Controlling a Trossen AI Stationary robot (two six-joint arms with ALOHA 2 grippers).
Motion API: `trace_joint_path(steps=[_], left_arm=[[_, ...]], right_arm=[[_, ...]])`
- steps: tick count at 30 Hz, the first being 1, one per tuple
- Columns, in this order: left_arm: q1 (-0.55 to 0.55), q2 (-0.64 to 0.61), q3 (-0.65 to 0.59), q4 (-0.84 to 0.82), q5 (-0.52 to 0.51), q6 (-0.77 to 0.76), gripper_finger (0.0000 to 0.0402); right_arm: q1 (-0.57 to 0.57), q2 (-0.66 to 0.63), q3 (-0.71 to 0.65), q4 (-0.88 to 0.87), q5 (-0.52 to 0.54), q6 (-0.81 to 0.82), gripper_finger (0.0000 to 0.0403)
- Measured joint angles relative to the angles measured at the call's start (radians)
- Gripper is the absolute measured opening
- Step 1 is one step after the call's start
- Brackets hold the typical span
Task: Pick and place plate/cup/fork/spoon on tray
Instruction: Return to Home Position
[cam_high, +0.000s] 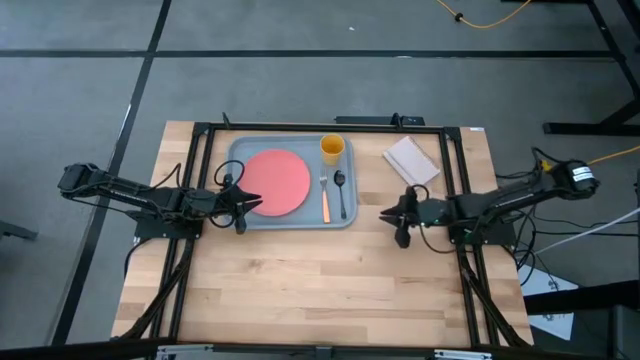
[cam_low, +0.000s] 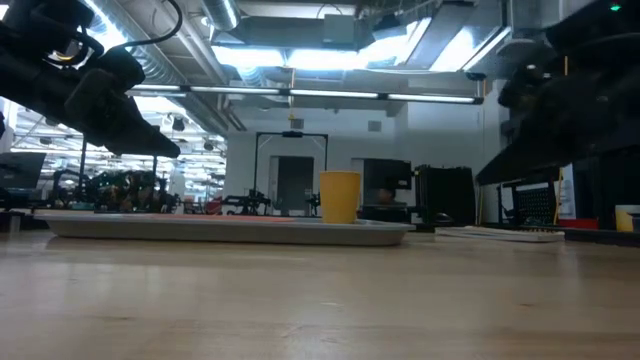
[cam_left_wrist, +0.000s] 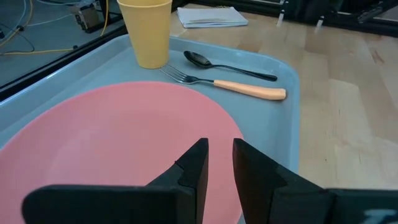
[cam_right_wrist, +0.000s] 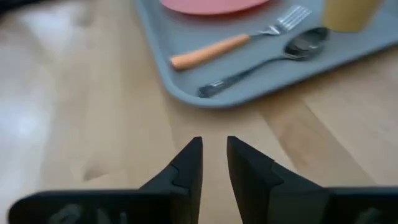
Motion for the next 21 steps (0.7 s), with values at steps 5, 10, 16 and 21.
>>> trace_joint_path(steps=[5,10,16,21], left_arm=[[0.0,0.0,0.0,0.0,0.0,0.0,0.0066],[0.0,0.0,0.0,0.0,0.0,0.0,0.0066],[0.0,0.0,0.0,-0.001,0.0,0.0,0.0066],[0.0,0.0,0.0,0.0,0.0,0.0,0.0066]], right_arm=[[0.007,-0.037,-0.086,0.143,-0.086,-0.075,0.0078],[0.06,-0.044,-0.186,0.373,-0.142,-0.147,0.0078],[0.118,-0.059,-0.197,0.425,-0.141,-0.259,0.0078],[0.117,-0.137,-0.197,0.469,-0.196,-0.412,0.0078]])
